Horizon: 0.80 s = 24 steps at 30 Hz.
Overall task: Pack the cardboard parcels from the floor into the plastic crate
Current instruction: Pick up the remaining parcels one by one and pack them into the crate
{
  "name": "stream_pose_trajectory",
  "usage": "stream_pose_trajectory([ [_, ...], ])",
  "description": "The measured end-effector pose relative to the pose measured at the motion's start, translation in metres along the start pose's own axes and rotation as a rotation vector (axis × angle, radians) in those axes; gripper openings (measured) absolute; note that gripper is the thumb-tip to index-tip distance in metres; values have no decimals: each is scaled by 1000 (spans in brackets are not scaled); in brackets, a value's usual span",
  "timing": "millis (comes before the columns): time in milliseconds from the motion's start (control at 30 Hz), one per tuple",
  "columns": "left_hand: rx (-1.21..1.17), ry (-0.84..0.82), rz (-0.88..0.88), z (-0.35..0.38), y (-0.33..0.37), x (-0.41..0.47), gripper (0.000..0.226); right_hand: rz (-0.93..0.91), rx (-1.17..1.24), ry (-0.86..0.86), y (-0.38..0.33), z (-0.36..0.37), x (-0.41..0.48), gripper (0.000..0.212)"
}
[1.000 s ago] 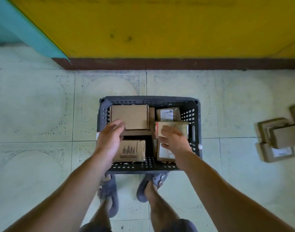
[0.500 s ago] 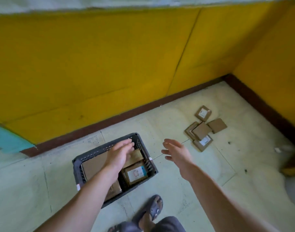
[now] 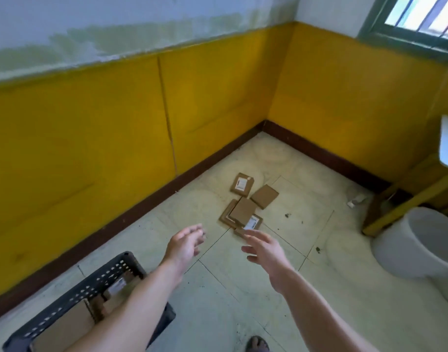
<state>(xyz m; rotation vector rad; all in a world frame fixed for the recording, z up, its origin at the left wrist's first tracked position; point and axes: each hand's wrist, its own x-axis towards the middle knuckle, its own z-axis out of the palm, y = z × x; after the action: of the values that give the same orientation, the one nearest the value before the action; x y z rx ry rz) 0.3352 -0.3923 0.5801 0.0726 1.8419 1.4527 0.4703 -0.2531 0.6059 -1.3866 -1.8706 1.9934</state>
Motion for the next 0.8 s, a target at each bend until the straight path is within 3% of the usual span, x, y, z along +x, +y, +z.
stream_pose_trajectory([
  [267,-43,50,-116,140,31,59,27,70,-36,-15,-27,-143,108,27],
  [567,-133,116,-155,200,60,211,15,124,-145,-66,-82,-172,281,22],
  [800,-201,181,-285,214,84,340,25,237,-296,-109,-131,-184,422,24],
])
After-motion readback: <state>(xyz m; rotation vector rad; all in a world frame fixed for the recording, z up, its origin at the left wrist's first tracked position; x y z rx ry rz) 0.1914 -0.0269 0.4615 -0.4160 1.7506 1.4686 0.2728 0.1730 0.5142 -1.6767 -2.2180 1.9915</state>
